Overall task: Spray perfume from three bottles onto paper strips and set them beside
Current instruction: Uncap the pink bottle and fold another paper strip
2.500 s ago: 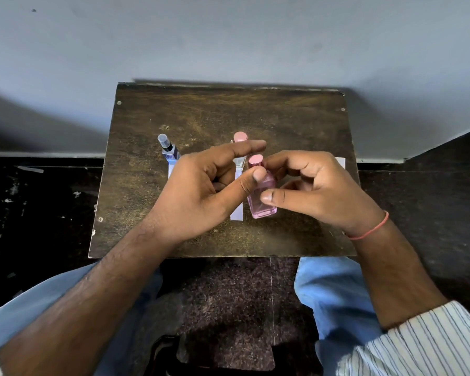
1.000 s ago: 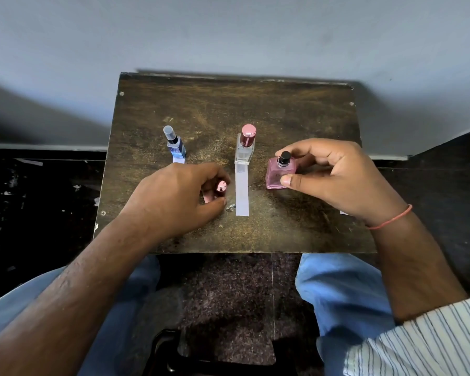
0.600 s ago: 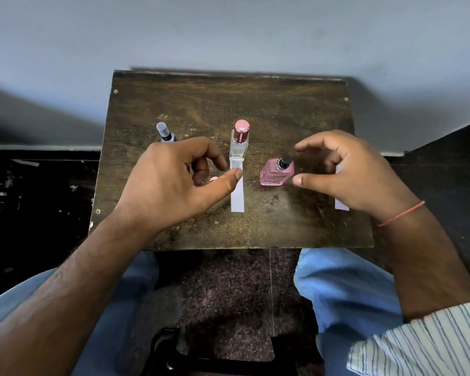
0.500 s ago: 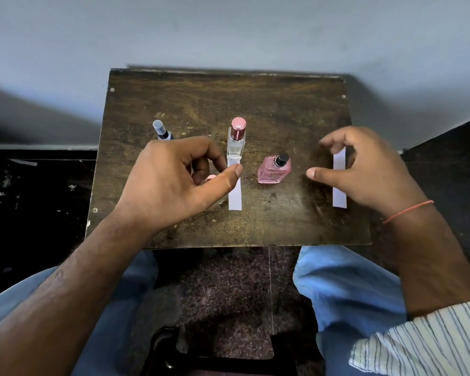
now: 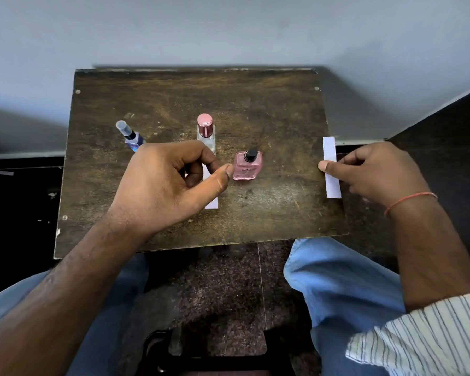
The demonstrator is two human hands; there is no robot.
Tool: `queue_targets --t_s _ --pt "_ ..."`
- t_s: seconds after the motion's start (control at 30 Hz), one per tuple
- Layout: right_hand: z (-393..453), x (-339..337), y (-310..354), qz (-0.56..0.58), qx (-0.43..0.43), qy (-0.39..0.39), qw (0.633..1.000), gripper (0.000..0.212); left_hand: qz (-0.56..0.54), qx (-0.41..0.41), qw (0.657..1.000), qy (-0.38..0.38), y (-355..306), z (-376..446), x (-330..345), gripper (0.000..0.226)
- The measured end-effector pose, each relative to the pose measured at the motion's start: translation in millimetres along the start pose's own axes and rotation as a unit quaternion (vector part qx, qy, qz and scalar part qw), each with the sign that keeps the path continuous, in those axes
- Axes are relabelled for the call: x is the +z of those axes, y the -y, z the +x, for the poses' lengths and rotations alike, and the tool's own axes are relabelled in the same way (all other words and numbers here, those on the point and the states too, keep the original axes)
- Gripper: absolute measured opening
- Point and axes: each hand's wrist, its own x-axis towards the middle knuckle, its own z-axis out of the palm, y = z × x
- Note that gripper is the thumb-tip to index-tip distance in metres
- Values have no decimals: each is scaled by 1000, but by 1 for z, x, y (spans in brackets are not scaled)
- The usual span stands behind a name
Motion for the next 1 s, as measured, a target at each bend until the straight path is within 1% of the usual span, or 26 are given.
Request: queue_targets --t_s 0.07,0.13,0.2,0.27,0.37,0.47,0.57,0.63,0.7,0.8,0.87,1.0 --pt "2 -1 -4 7 -14 -33 999 37 -3 2 1000 -3 -1 1 2 23" --pt "3 -2 -6 54 -23 -44 997 31 -15 0 1000 -8 0 2 3 24" --pt "2 -1 -3 173 -24 -14 985 27 -22 -3 1000 -9 1 2 3 24" --pt "-1 1 5 272 -34 30 961 24 -25 -10 1000 -7 2 2 4 24" --pt "-9 3 20 351 -89 91 928 24 -49 -27 998 -4 3 4 4 26" --pt "-18 6 33 424 -126 139 886 25 -106 -44 993 4 3 6 3 30" --pt "-25 11 45 463 -146 180 855 27 -170 -49 984 28 0 8 1 31" --pt "-29 15 51 477 -156 204 841 28 -204 -47 976 59 -5 8 0 18" --pt "-33 18 56 476 -168 224 834 31 -233 -43 967 89 -7 8 0 9" --pt "-38 25 63 471 -183 250 826 35 -252 -44 960 114 -6 9 -1 11" --pt "-42 28 68 463 -191 267 823 29 -257 -57 956 128 -6 11 -2 8" --pt "-46 33 75 461 -187 281 821 22 -276 -72 948 143 -5 11 -4 19"
